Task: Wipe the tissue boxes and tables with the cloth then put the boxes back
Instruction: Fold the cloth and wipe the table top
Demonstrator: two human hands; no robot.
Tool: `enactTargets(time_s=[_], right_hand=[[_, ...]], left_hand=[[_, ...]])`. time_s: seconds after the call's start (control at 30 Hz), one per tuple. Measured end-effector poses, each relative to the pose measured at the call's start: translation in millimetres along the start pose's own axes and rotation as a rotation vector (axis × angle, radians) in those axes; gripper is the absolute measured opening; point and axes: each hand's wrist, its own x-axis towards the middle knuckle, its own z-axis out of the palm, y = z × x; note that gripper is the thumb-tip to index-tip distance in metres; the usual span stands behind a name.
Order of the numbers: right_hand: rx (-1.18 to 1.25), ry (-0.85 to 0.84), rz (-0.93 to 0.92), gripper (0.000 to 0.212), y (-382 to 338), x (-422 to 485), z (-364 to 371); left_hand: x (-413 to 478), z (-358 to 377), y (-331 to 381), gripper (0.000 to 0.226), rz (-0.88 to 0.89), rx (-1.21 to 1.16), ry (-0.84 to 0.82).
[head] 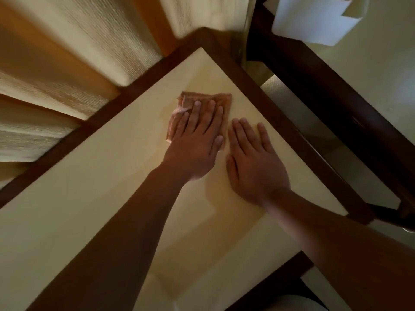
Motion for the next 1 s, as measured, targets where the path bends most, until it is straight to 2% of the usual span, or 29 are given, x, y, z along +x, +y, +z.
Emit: enactTargets(time_s=[0.13, 0.33, 0.53, 0.67, 0.73, 0.83, 0.93, 1.0], right_hand=[[-0.005, -0.006, -0.001, 0.065, 0.6, 0.1, 0.2], [0.003, 0.0, 0.002, 0.065, -0.7, -0.5, -0.5], [0.012, -0.022, 0.001, 0.064, -0.3, -1.0, -3.3], [0.012, -0.028, 0.001, 0.065, 0.2, -0.3, -3.1], [0.018, -0.03, 0.003, 0.065, 0.2, 0.0, -3.0], [0.027, -0.032, 0.012, 0.064, 0.2, -0.3, -3.2], [0.033, -0.019, 0.006, 0.064, -0.5, -0.8, -4.2], [0.037, -0.018, 0.006, 0.064, -0.8, -1.0, -3.6]], left_hand=[[6.6, -7.1, -10.6, 0.065, -0.015, 0.036, -0.031], [63.2, -21.1, -5.9, 0.065, -0.19, 0.021, 0.0], [11.0, -15.9, -9.3, 0.065, 0.026, 0.003, -0.058], [66.0, -37.5, -39.8, 0.07, -0.223, 0.059, -0.035], [106.3, -49.6, -36.0, 0.066, -0.277, 0.043, 0.002], [119.1, -48.6, -8.9, 0.063, -0.191, 0.005, -0.012], [70.4, -29.8, 8.5, 0.063, -0.052, 0.018, 0.02], [45.4, -21.3, 0.5, 0.063, -0.033, -0.011, 0.034]])
